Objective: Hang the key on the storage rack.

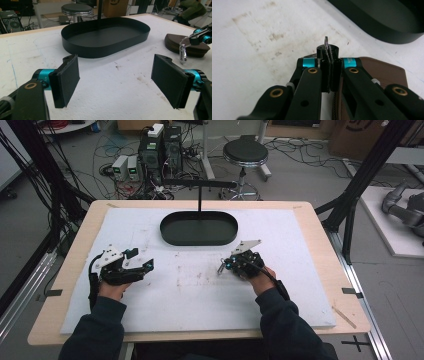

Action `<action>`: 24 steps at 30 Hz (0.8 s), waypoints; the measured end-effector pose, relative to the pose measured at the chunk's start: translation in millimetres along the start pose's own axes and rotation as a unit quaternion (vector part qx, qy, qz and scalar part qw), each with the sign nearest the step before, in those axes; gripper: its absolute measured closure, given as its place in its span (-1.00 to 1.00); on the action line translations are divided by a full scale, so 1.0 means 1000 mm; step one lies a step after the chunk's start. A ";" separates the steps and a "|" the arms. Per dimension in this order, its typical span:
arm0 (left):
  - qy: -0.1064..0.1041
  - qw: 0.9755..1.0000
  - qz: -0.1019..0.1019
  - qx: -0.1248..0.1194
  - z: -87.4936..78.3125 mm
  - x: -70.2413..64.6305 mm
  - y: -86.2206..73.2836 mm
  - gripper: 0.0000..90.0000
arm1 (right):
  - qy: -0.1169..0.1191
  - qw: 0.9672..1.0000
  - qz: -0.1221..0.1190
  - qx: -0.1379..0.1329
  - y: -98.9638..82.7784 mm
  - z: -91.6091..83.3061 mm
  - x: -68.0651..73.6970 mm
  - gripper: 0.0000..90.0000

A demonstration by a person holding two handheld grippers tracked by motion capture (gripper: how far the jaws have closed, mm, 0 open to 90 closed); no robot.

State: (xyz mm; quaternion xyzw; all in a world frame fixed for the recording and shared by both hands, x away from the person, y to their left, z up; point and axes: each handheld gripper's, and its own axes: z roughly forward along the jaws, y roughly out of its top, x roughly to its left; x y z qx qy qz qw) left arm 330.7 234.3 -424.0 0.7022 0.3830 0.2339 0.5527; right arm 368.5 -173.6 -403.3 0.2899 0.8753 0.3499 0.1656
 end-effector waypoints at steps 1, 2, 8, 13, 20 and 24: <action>0.000 1.000 0.000 0.000 0.000 0.000 0.000 -0.50 | 0.006 1.000 0.007 -0.006 0.001 -0.002 -0.001 1.00; 0.000 1.000 0.001 0.001 0.000 0.000 0.000 -0.50 | 0.008 1.000 0.008 -0.011 0.001 -0.003 -0.002 1.00; 0.000 1.000 0.000 0.001 0.000 0.000 0.000 -0.50 | 0.014 0.998 0.020 -0.050 0.006 -0.013 -0.006 1.00; -0.001 1.000 0.000 0.000 0.000 0.000 0.000 -0.50 | 0.011 0.997 0.028 -0.071 0.016 -0.019 -0.018 1.00; -0.001 1.000 -0.002 -0.001 0.000 0.001 0.000 -0.50 | 0.002 0.993 0.045 -0.112 0.039 -0.027 -0.047 1.00; -0.001 1.000 -0.004 -0.002 0.000 0.001 0.000 -0.50 | -0.013 0.991 0.041 -0.125 0.059 -0.029 -0.064 1.00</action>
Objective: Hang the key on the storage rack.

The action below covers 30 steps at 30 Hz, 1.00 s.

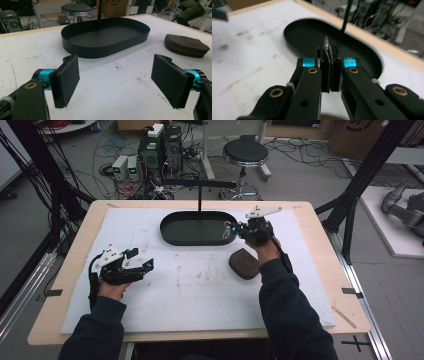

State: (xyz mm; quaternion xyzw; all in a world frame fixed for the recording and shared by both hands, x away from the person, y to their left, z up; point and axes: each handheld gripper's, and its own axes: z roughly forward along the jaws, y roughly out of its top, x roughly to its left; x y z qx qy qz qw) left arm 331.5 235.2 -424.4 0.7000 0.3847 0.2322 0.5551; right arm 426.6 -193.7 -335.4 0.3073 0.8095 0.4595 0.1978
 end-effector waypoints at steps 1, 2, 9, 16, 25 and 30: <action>0.000 1.000 0.000 0.000 0.000 0.000 0.000 -0.50 | -0.004 1.000 0.001 -0.001 0.006 0.001 -0.004 1.00; 0.000 1.000 0.000 0.000 0.000 0.000 0.000 -0.50 | -0.007 1.000 0.001 -0.005 0.011 0.002 -0.009 1.00; 0.000 1.000 -0.001 -0.001 0.000 0.001 0.000 -0.49 | -0.010 0.999 0.015 -0.029 0.039 0.020 -0.041 1.00; -0.002 1.000 -0.002 0.000 0.000 0.002 -0.001 -0.49 | -0.016 0.998 0.042 -0.053 0.050 0.038 -0.070 1.00; -0.002 1.000 -0.003 0.000 -0.001 0.004 -0.001 -0.49 | -0.027 0.995 0.076 -0.062 0.042 0.056 -0.087 1.00; -0.002 1.000 -0.004 0.000 -0.001 0.004 -0.001 -0.49 | -0.077 0.993 0.072 -0.047 0.041 0.064 -0.083 0.61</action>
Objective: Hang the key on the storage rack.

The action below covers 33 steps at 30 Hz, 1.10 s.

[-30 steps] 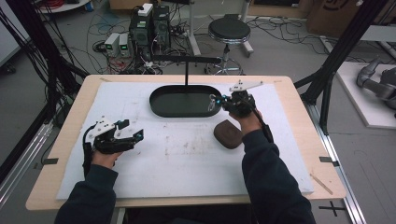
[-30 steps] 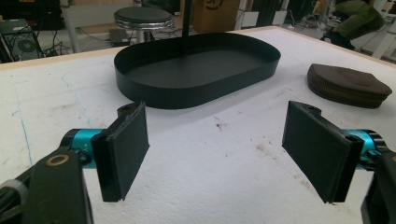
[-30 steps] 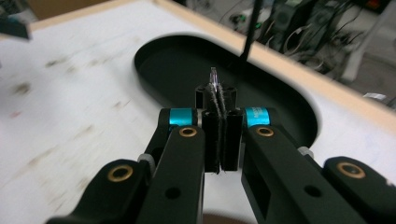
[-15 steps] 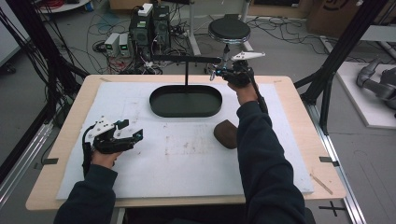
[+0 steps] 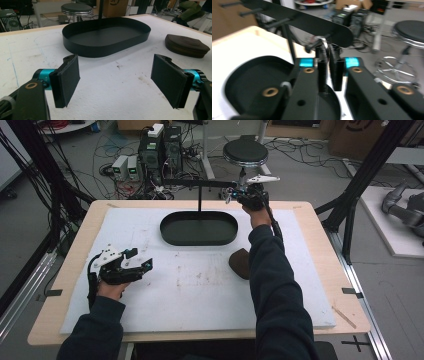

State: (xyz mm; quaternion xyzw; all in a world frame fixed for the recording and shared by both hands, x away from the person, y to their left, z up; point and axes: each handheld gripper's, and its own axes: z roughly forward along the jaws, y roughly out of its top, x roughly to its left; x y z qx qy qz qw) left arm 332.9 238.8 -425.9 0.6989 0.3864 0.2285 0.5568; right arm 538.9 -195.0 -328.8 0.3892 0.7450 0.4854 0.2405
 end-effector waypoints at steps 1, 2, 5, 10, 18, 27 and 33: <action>0.001 1.000 -0.001 0.000 0.000 0.000 0.000 -0.49 | 0.000 1.000 0.004 0.000 0.000 -0.001 -0.001 0.50; 0.000 1.000 -0.001 0.000 0.000 0.000 0.000 -0.49 | 0.003 1.000 0.004 -0.002 -0.001 -0.003 -0.002 0.37; 0.000 1.000 0.001 0.001 0.000 0.000 0.000 -0.49 | -0.003 1.000 -0.012 -0.009 0.000 -0.015 -0.003 0.03; -0.002 1.000 0.002 0.000 0.000 -0.001 0.000 -0.49 | -0.008 0.997 -0.070 -0.004 0.004 -0.050 -0.001 -0.14; 0.001 1.000 0.008 -0.011 -0.002 -0.002 0.001 -0.50 | 0.021 0.989 -0.145 0.013 -0.018 -0.110 0.010 -0.31; 0.007 1.000 0.011 -0.015 -0.003 -0.001 0.002 -0.56 | 0.033 0.990 -0.130 0.052 -0.071 -0.153 0.028 -0.49; 0.012 1.000 0.014 -0.015 -0.005 -0.003 0.002 -0.56 | 0.035 0.994 -0.092 0.050 -0.110 -0.160 0.031 -0.44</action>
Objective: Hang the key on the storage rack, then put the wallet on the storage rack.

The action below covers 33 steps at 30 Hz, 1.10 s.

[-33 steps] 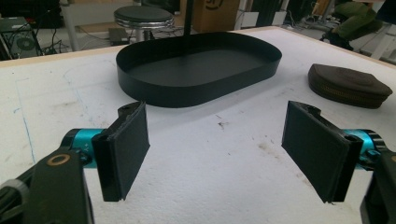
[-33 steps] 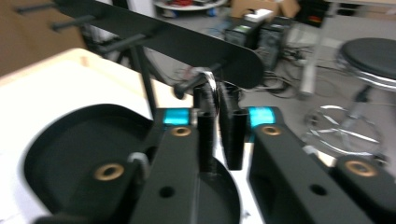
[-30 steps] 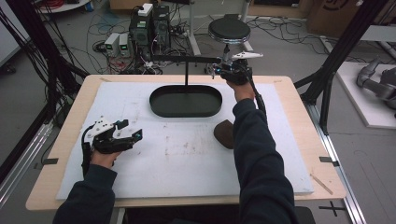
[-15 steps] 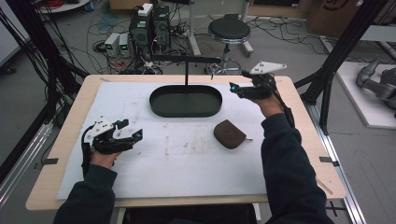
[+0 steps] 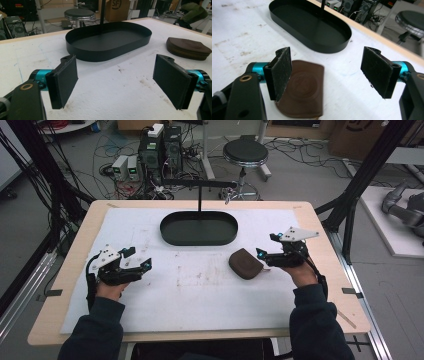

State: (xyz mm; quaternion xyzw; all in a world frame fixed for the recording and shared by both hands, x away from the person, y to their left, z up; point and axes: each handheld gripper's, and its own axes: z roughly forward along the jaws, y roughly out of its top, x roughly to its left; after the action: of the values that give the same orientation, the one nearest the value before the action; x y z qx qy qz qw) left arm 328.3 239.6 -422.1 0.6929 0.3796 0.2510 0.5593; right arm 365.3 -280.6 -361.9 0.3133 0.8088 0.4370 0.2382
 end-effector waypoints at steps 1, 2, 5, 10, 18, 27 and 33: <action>0.000 1.000 0.000 0.000 0.000 0.000 0.000 -0.56 | -0.001 1.000 0.008 0.002 -0.005 0.000 0.001 -0.44; 0.000 1.000 0.000 0.000 0.000 0.000 0.000 -0.56 | -0.003 1.000 0.009 0.003 -0.009 0.001 0.002 -0.44; -0.001 1.000 0.000 0.001 0.001 -0.001 0.000 -0.56 | -0.003 1.000 0.009 0.017 -0.017 0.003 0.003 -0.51; -0.005 1.000 0.002 0.000 0.002 0.000 0.001 -0.56 | -0.010 0.999 0.028 0.026 -0.022 0.004 0.001 -0.55; -0.008 1.000 -0.002 0.002 0.005 0.000 0.000 -0.56 | -0.022 0.998 0.042 0.030 -0.026 0.009 0.002 -0.55; -0.006 1.000 -0.001 0.008 0.007 0.000 0.000 -0.56 | -0.002 0.996 0.073 0.043 -0.030 0.016 0.002 -0.55; -0.008 1.000 0.005 0.012 0.008 -0.003 0.001 -0.56 | 0.004 0.995 0.077 0.063 -0.033 0.028 0.007 -0.55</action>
State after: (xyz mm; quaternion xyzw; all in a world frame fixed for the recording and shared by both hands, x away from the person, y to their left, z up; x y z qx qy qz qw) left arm 333.2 232.1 -422.9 0.7033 0.3744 0.2436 0.5530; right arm 369.0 -273.4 -405.3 0.3877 0.8091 0.4031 0.1802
